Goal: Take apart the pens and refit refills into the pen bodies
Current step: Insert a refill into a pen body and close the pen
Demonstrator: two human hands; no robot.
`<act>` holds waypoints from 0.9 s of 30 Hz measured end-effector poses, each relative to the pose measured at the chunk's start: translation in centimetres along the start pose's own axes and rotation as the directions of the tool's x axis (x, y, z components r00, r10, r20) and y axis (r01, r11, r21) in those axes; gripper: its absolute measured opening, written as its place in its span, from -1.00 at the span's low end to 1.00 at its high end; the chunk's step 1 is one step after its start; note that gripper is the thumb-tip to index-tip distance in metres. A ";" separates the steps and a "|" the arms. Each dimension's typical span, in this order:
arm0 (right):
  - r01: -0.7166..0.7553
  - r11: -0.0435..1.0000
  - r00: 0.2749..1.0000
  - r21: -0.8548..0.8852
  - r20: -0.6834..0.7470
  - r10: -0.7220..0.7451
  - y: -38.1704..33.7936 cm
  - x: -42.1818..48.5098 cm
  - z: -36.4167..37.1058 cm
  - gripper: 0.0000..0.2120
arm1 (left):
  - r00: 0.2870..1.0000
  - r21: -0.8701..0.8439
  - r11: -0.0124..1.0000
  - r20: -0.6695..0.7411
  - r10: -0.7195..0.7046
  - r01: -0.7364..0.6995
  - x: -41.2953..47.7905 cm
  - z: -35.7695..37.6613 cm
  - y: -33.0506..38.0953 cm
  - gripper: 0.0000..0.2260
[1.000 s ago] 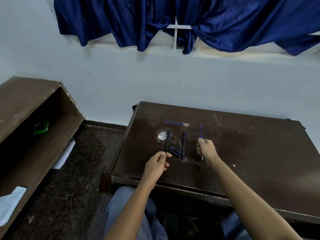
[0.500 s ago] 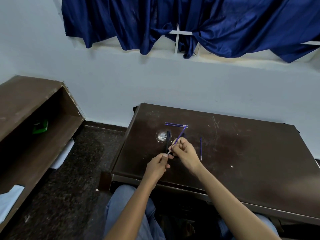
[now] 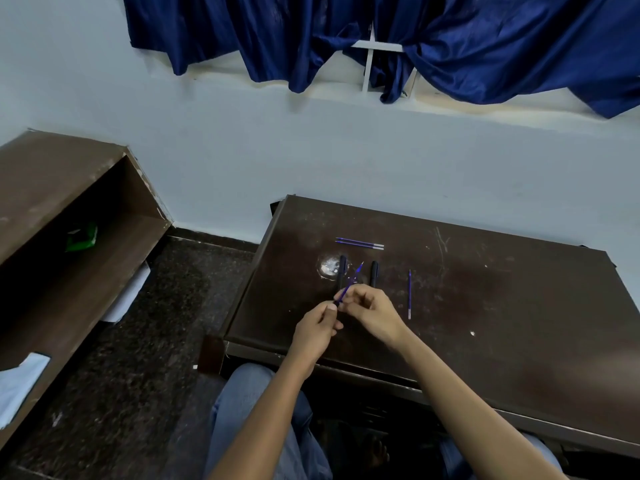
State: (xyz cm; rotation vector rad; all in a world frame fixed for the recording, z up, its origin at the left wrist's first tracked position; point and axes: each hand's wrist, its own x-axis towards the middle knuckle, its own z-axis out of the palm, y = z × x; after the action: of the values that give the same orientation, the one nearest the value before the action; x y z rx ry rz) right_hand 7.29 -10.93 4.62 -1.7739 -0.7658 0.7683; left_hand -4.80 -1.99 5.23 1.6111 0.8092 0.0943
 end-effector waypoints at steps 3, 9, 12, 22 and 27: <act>-0.122 0.981 0.982 -0.153 -0.162 0.097 1.3 1.7 -0.8 -0.75 | 0.997 -0.075 0.995 -0.046 0.056 -0.060 0.2 -0.1 -0.4 -0.72; -0.284 0.812 0.954 -0.510 -0.236 0.185 3.5 4.9 -1.4 -0.77 | 0.994 -0.118 0.988 -0.063 0.094 -0.101 0.6 -0.1 -0.6 -0.73; -0.283 0.692 0.959 -0.664 -0.178 0.222 2.9 6.2 -0.9 -0.74 | 0.994 -0.115 0.989 -0.063 0.088 -0.095 0.7 -0.3 -0.6 -0.72; -0.225 0.429 0.961 -0.875 -0.127 0.246 2.1 7.6 0.1 -0.73 | 0.994 -0.111 0.992 -0.100 0.051 -0.062 0.8 -1.5 -0.7 -0.72; -0.264 0.518 0.954 -0.814 -0.143 0.263 2.1 7.2 0.0 -0.78 | 0.994 -0.099 0.993 -0.092 0.052 -0.062 0.4 -1.6 -0.1 -0.73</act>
State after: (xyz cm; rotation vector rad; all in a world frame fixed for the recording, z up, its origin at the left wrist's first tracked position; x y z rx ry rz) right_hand 11.85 -5.87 1.61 -2.8197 -0.9555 0.6246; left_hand -5.39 -0.45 5.35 1.5423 0.8143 0.2464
